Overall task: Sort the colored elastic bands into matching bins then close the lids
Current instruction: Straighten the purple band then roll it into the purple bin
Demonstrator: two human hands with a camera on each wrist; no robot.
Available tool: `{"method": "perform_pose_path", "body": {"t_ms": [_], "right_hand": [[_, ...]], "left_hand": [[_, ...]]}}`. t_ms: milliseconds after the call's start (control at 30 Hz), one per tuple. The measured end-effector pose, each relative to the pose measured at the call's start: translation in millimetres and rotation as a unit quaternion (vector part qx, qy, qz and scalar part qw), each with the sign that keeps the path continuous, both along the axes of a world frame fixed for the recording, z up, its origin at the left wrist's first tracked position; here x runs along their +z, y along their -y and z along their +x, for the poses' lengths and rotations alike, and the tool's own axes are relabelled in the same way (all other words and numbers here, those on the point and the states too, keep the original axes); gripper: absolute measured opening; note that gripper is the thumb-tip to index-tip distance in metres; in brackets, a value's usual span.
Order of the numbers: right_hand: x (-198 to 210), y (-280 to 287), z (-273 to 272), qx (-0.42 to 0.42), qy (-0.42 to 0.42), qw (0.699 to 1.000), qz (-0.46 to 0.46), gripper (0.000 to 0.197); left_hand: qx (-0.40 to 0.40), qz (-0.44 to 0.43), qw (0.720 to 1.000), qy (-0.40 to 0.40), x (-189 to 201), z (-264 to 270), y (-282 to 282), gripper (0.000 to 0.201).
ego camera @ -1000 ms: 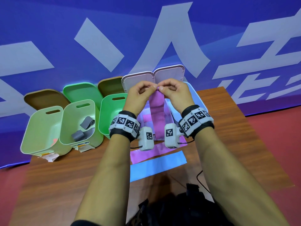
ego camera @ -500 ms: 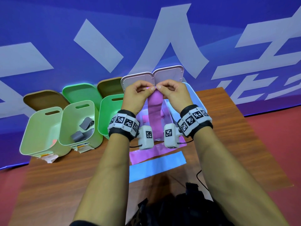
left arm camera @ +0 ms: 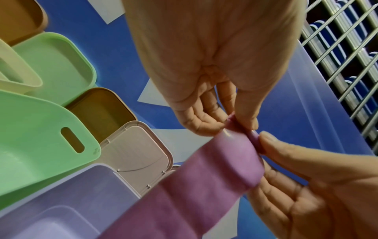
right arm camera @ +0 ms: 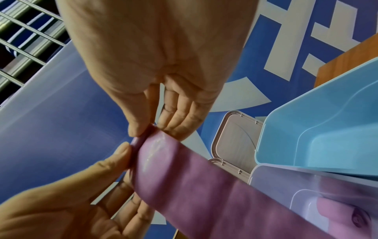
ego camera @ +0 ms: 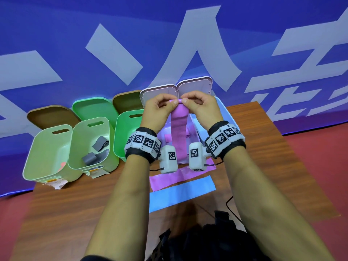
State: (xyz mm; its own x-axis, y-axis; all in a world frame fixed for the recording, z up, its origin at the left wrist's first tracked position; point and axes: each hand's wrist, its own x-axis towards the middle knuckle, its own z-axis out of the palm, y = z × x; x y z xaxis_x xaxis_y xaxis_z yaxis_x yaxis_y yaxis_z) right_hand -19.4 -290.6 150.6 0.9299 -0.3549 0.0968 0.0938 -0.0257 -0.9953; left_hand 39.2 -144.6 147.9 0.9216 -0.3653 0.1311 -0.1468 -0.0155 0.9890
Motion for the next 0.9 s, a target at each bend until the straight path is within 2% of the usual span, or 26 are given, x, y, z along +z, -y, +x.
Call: {"method": "perform_pose_path", "body": {"t_ms": [267,400,600,667,900], "right_hand": [[-3.5,1.3,0.5,-0.010,-0.004,1.000,-0.017,0.013],[-3.2,-0.9,-1.7,-0.003,-0.004,1.000,0.022,0.011],[-4.6,-0.8,0.3,-0.017,-0.001,1.000,-0.008,0.011],[-4.9,-0.6,0.1,-0.021,-0.001,1.000,-0.013,0.011],[-3.6,-4.6,-3.9,-0.007,-0.004,1.000,0.021,0.007]], "left_hand": [[0.012,0.027,0.999,-0.014,-4.2,-2.2,0.2,0.009],[0.010,0.009,1.000,-0.011,-2.3,-2.8,-1.6,0.006],[0.004,0.012,0.999,-0.032,-2.4,-5.9,-1.5,0.006],[0.006,0.024,0.999,-0.027,-3.1,-6.5,-1.3,0.014],[0.008,0.007,1.000,-0.009,-3.1,-3.6,-2.6,0.009]]}}
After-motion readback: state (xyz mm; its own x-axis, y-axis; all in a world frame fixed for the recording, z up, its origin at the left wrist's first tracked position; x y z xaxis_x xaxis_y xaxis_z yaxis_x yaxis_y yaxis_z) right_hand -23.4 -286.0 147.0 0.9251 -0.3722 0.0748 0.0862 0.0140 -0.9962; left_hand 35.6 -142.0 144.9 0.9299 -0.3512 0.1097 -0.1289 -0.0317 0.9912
